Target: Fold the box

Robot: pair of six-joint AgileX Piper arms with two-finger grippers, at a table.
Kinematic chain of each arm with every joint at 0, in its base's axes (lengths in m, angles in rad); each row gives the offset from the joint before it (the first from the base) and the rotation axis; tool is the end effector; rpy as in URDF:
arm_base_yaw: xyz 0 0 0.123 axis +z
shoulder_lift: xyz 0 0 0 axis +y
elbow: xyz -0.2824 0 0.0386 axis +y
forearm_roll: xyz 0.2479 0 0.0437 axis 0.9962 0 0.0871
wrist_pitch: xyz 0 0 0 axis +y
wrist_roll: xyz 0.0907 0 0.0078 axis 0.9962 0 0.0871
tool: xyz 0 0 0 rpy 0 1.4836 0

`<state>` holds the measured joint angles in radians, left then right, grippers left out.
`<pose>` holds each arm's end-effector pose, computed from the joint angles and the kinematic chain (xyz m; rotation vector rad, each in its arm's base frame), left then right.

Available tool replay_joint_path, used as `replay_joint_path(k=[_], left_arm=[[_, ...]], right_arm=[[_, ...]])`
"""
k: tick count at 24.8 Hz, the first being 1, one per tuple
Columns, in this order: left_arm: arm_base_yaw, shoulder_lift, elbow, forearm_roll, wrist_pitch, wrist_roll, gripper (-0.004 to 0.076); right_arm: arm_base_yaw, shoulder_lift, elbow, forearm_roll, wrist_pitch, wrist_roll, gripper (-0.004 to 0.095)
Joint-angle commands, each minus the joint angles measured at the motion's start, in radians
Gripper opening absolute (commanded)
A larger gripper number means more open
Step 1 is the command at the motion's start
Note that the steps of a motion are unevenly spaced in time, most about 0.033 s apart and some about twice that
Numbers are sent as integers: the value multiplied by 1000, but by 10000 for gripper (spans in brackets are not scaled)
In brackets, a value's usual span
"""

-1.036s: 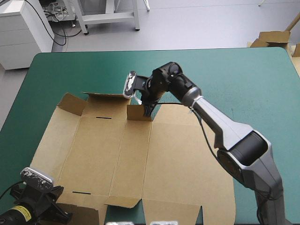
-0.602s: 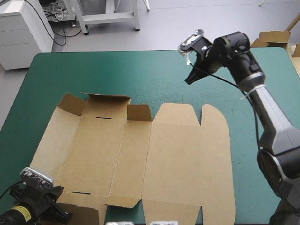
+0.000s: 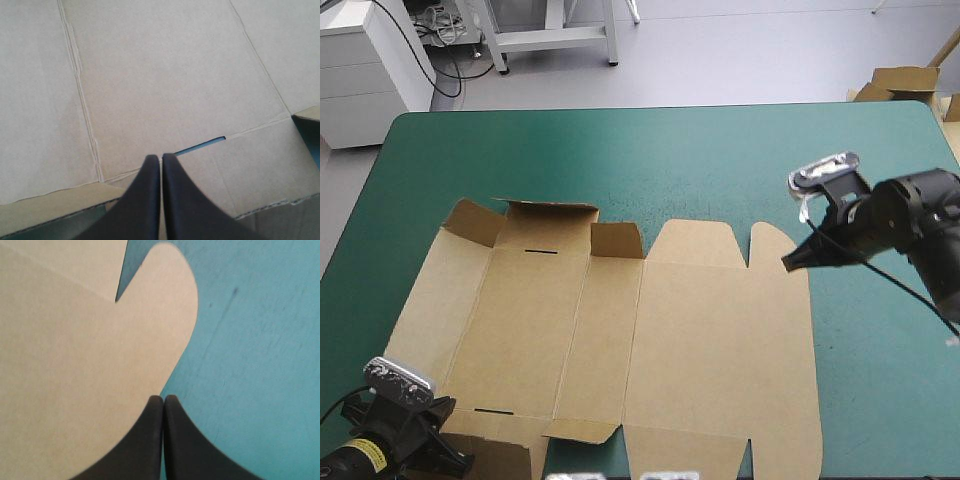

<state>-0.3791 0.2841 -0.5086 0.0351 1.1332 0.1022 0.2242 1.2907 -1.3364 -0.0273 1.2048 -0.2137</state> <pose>0.0323 -0.0097 0.2703 0.5731 2.3236 -0.0853 0.2424 0.0529 0.3801 -0.5782 2.5784 -0.0334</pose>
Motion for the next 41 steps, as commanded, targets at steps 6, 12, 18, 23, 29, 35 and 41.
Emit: replay_joint_path(k=[6, 12, 18, 23, 29, 35, 41], left_arm=[[-3, 11, -27, -5, -55, -8, -8], [-3, 11, -27, -3, -55, -61, -8], [-3, 33, -29, 1, -52, -61, -8], [-3, 140, -80, 31, -69, -84, -8], [-3, 379, -187, 68, -186, -159, -8], [0, 704, -385, 111, -325, -251, -8], [263, 928, -636, 6, -323, -207, -8]], right_arm=[[-9, -348, 376, 27, -76, 82, -21], [-9, -465, 489, 94, -138, 96, -21], [-9, -500, 516, 103, -164, 98, -21], [-9, -500, 518, 130, -199, 95, -21], [-9, -500, 518, 132, -234, 95, -21], [-9, -500, 518, 132, -232, 87, -21], [-9, -500, 518, 132, -232, 61, -21]])
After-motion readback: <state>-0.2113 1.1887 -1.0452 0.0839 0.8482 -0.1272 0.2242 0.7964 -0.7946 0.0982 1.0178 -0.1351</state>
